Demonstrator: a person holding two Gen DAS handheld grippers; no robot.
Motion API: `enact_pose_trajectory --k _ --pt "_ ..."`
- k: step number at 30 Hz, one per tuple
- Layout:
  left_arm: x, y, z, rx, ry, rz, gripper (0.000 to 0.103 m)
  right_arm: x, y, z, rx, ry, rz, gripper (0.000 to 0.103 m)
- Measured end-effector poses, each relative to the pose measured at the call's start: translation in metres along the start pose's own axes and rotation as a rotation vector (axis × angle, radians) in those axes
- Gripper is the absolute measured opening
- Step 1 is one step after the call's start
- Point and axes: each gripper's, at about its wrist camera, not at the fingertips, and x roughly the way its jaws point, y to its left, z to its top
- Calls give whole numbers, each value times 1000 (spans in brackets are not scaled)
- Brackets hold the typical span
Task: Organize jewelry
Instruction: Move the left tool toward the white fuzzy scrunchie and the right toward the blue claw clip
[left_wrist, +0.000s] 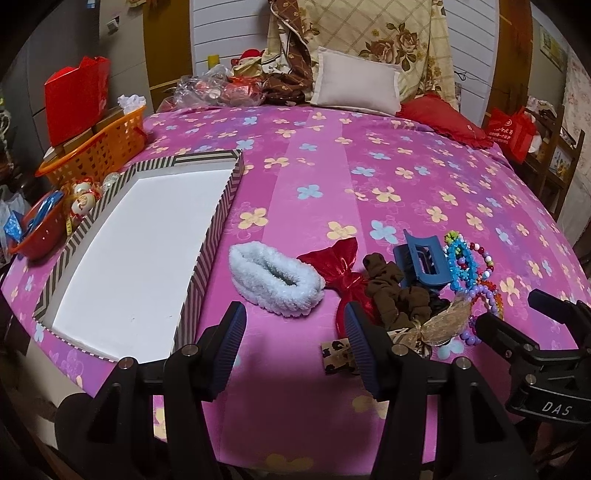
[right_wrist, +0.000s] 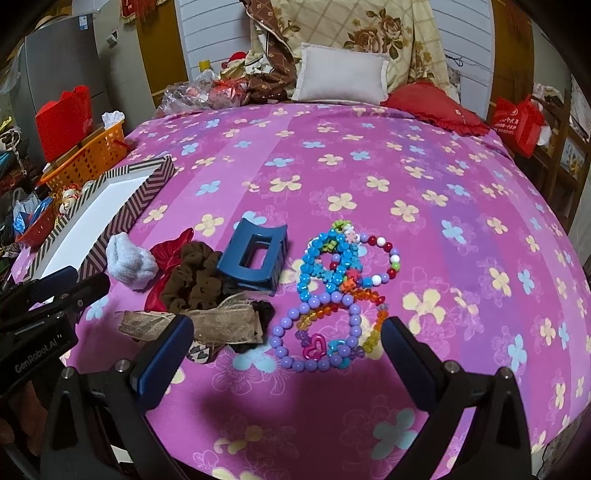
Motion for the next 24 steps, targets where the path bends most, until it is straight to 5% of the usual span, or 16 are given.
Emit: enact_pose_trajectory --k 24 --pt "8 3 -4 -16 29 3 48 8 3 -1 -12 23 -3 103"
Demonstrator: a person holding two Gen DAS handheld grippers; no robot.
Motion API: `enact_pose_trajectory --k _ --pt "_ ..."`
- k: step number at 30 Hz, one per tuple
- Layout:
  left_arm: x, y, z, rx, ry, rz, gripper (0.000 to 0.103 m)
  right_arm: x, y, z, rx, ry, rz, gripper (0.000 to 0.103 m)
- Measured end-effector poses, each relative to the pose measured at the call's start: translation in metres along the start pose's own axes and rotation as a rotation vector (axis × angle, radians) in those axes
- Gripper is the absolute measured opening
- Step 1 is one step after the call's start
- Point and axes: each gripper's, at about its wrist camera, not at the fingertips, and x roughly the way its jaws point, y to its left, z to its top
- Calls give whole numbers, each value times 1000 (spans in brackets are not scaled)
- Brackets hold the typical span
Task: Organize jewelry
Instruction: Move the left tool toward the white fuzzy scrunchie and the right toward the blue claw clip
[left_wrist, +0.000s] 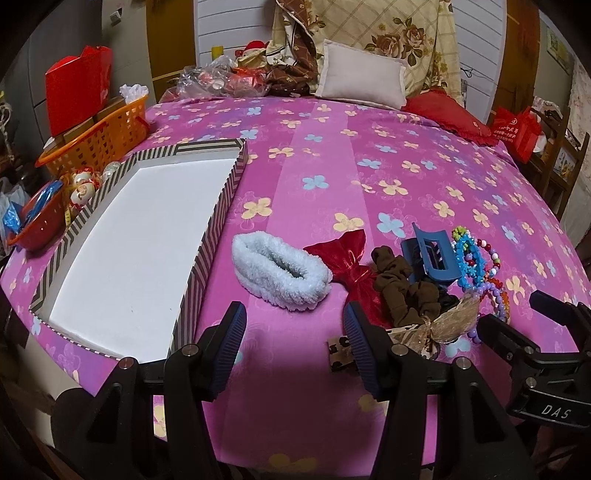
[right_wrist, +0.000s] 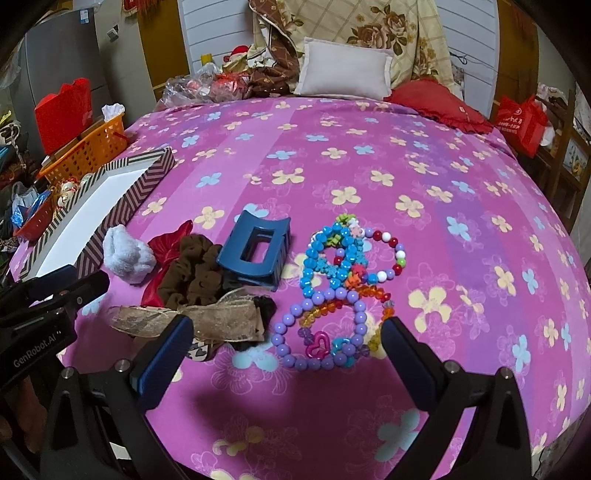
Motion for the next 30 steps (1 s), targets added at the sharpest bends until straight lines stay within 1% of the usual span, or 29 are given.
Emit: enact_pose_trajectory --k 5,12,16,19,25,30 --pt "4 2 0 -4 16 -8 48 3 -2 1 1 6 1 103" --pt "10 17 5 -44 62 -75 48 10 -8 5 10 21 3 103" --pt "13 23 12 -59 74 -94 48 13 -9 14 20 20 37 103" --pt "15 28 14 -74 94 -125 48 18 -7 24 25 24 66 102" --pt "23 23 19 -49 113 -143 48 38 4 47 44 40 79 101" --pt "35 27 23 -86 143 -160 48 64 10 55 73 95 88 98"
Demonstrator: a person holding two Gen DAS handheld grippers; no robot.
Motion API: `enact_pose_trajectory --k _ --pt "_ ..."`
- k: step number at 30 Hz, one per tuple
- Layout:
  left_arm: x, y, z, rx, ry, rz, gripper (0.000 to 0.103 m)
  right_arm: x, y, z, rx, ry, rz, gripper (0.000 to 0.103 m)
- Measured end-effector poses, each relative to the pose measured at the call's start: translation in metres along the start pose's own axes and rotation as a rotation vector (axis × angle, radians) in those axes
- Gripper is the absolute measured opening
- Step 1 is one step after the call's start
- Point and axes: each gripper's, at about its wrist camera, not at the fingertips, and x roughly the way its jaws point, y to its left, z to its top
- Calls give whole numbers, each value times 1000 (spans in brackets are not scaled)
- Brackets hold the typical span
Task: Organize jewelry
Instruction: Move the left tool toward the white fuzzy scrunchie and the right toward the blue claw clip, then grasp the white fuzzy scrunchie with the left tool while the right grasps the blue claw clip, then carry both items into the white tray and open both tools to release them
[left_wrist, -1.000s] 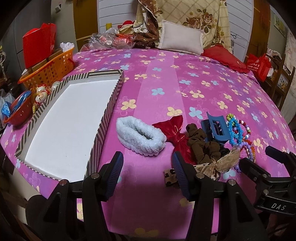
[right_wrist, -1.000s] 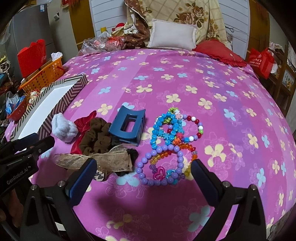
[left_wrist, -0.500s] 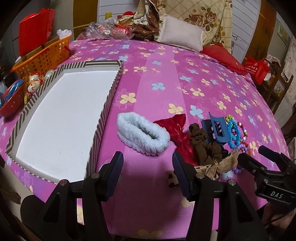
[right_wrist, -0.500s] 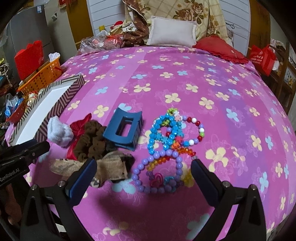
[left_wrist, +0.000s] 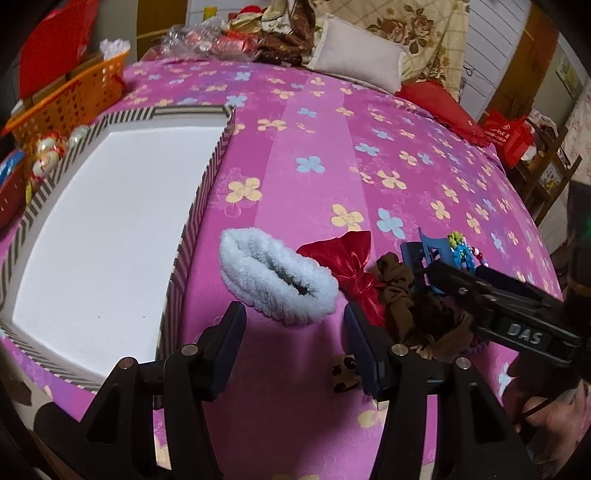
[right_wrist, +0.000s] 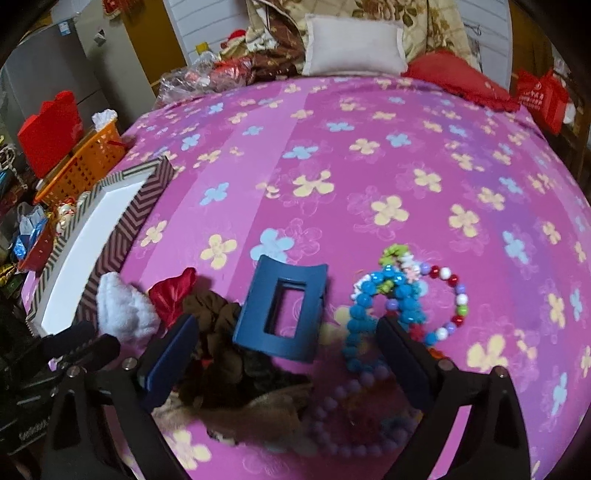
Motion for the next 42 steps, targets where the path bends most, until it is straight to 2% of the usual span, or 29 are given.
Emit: enact_pose_trajectory --k 7,9,10,11,12,14,16,18,19,25,31,37,42 --pt "16 10 11 -75 20 -28 48 28 -3 4 26 67 6 86" --pt "20 11 14 -91 24 -36 48 30 -3 5 22 71 7 80" --pt "22 10 15 -97 24 -36 48 30 -3 6 12 67 -1 72" --pt "24 11 16 -107 24 -40 48 30 -2 6 4 68 7 68" --pt "26 12 17 -114 27 -44 48 30 -2 6 2 72 13 68" --pt "29 13 19 -130 21 -67 36 28 -1 6 -7 69 23 63" --pt "28 12 20 -119 3 -80 20 26 0 5 -22 60 23 61" --pt "24 11 21 -102 -15 -94 13 22 0 5 -33 44 22 59" --pt "22 10 22 -96 -25 -96 12 18 1 5 -38 30 27 48" --pt "3 9 27 -66 -74 -112 10 19 -1 9 -21 46 71 48" --pt "-25 11 39 -36 -119 -114 10 -4 12 18 -50 -4 85 48" --pt "-45 34 66 -29 -173 -42 10 -21 51 46 -100 -51 150 48" --pt "-38 72 91 -67 -176 23 10 -15 101 73 -140 -71 237 48"
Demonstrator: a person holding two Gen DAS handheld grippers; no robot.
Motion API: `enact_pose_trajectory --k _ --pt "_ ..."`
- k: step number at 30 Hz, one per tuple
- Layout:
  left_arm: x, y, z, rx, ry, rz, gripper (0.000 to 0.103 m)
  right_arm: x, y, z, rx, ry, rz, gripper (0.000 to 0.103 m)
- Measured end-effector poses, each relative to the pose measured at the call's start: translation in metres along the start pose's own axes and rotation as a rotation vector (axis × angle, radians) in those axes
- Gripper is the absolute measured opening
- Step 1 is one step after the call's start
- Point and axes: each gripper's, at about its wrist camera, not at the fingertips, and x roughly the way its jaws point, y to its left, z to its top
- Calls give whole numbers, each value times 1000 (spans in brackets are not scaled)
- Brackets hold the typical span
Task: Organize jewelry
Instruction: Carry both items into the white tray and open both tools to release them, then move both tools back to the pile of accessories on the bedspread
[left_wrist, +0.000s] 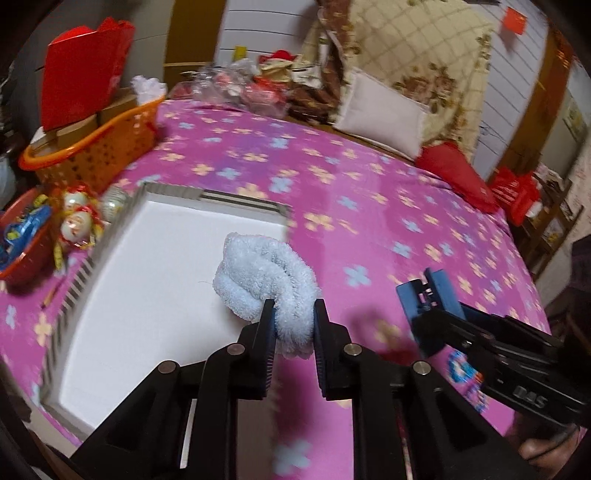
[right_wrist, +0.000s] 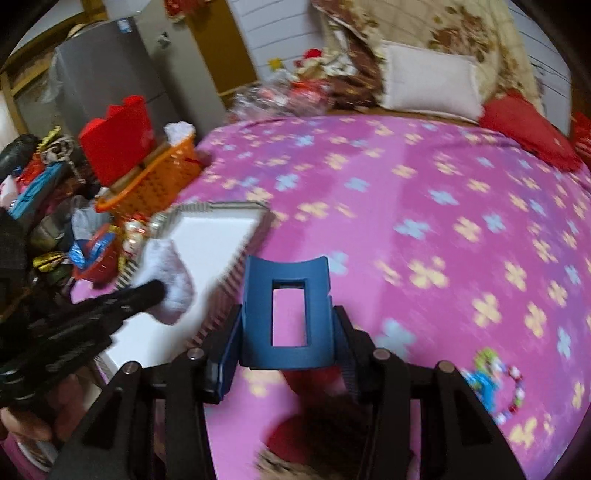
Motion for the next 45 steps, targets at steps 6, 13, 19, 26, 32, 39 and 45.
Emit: enact_pose_trajectory --k 6,13,19,26,32,39,45 --pt "25 46 30 -28 11 38 10 46 38 32 17 27 94 48" --pt "64 83 51 -42 55 42 10 115 75 64 18 67 109 48" --pt "93 114 64 -82 83 40 12 171 82 78 16 118 67 48" --pt "114 130 62 -102 103 49 14 205 73 76 16 161 25 48" --pt "114 131 61 -85 100 83 31 206 77 76 -20 171 12 52" --pt "99 134 56 -87 99 118 36 180 69 75 21 139 43 61" --pt "66 114 45 -46 36 172 36 136 62 64 33 97 56 69"
